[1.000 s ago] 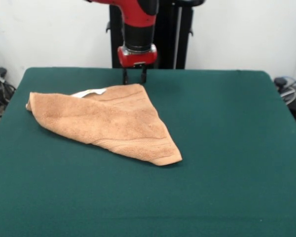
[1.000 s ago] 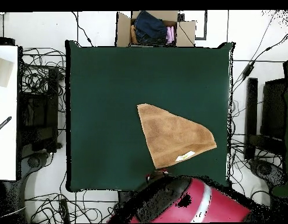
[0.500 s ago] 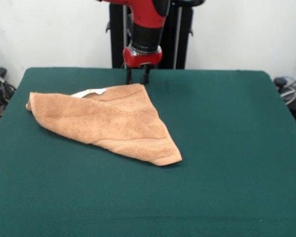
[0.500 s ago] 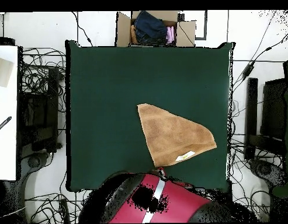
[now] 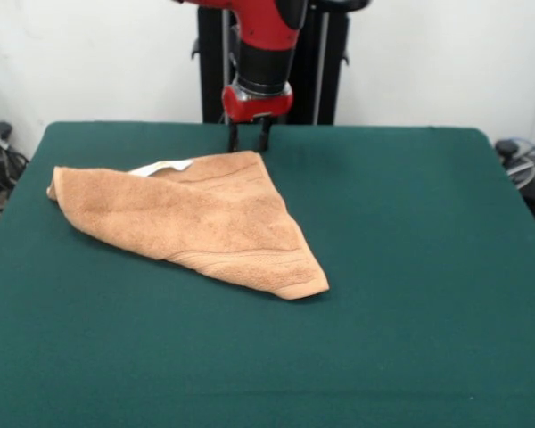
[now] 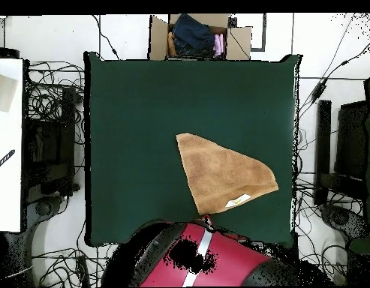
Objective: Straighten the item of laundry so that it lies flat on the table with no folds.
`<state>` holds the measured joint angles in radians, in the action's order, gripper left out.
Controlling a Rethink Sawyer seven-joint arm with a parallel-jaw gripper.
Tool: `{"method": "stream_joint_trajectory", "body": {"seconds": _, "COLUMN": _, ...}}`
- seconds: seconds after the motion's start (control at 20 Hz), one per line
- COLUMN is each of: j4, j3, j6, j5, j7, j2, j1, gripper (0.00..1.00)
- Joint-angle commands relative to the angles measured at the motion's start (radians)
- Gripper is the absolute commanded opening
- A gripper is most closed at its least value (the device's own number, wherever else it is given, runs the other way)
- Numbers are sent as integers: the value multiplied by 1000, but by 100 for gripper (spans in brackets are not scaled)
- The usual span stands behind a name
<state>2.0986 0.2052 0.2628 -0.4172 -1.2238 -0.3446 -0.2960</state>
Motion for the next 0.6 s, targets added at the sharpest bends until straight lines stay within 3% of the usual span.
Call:
{"method": "stream_joint_trajectory", "body": {"seconds": 0.05, "j4": -193, "j3": -71, "j6": 154, "j5": 12, "j7": -163, "j2": 157, "j1": 68, "gripper": 100}}
{"method": "stream_joint_trajectory", "body": {"seconds": 0.6, "j4": -255, "j3": -48, "j6": 181, "j5": -78, "j7": -120, "j2": 153, "j1": 81, "gripper": 100}}
